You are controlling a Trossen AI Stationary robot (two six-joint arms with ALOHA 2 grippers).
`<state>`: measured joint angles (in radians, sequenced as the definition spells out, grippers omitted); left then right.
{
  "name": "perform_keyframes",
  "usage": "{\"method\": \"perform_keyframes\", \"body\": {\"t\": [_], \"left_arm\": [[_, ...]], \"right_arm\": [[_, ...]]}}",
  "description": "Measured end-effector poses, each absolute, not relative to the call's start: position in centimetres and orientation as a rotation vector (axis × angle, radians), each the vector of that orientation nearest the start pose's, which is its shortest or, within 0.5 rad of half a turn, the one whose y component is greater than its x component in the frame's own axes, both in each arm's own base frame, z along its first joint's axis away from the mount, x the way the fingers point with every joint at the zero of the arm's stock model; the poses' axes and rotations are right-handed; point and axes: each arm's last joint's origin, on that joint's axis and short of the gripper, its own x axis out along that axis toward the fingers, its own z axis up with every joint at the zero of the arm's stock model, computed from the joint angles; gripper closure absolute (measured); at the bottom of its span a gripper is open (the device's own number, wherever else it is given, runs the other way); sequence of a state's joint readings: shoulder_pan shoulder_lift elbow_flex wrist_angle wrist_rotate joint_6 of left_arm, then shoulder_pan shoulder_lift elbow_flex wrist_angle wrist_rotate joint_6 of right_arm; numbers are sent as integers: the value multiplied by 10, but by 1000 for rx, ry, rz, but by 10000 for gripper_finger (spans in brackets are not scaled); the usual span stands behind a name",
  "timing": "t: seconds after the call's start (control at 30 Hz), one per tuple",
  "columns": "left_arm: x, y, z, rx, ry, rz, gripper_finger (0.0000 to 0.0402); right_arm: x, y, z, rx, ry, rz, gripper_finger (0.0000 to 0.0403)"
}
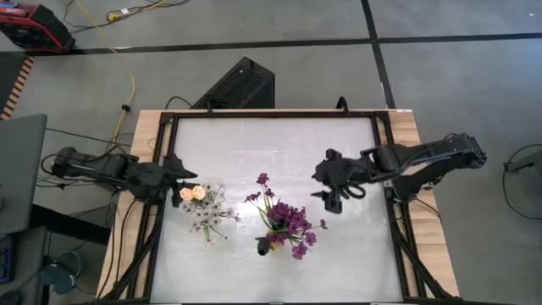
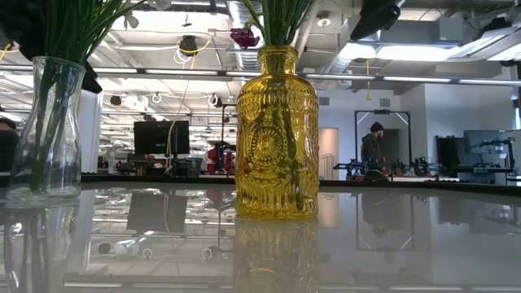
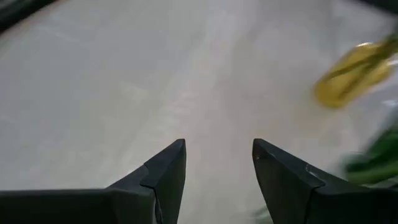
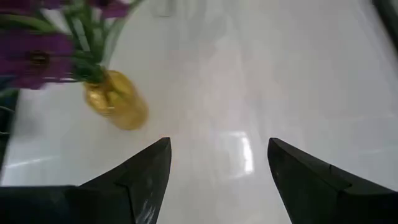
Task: Sort flowers into vase by color
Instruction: Return to Home Position
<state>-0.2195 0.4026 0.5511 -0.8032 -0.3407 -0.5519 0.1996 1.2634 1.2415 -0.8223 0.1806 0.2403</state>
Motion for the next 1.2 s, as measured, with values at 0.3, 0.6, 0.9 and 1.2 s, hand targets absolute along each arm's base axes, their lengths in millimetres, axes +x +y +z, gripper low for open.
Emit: {"method": "perform_keyframes", "body": {"t": [0.3, 0.6, 0.9, 1.2], "left_arm": [[95, 6, 272, -206, 535, 494, 229], [90, 16, 297, -57, 302, 573, 229], [88, 19, 299, 60, -6, 569, 229], [88, 20, 257, 60, -196, 470, 229]], "right_arm": [[233, 2, 353, 28, 708, -185, 111], [210, -29, 333, -2, 402, -277, 111], [193, -37, 280, 88, 158, -171, 111], [177, -26, 246, 83, 56, -145, 160]]}}
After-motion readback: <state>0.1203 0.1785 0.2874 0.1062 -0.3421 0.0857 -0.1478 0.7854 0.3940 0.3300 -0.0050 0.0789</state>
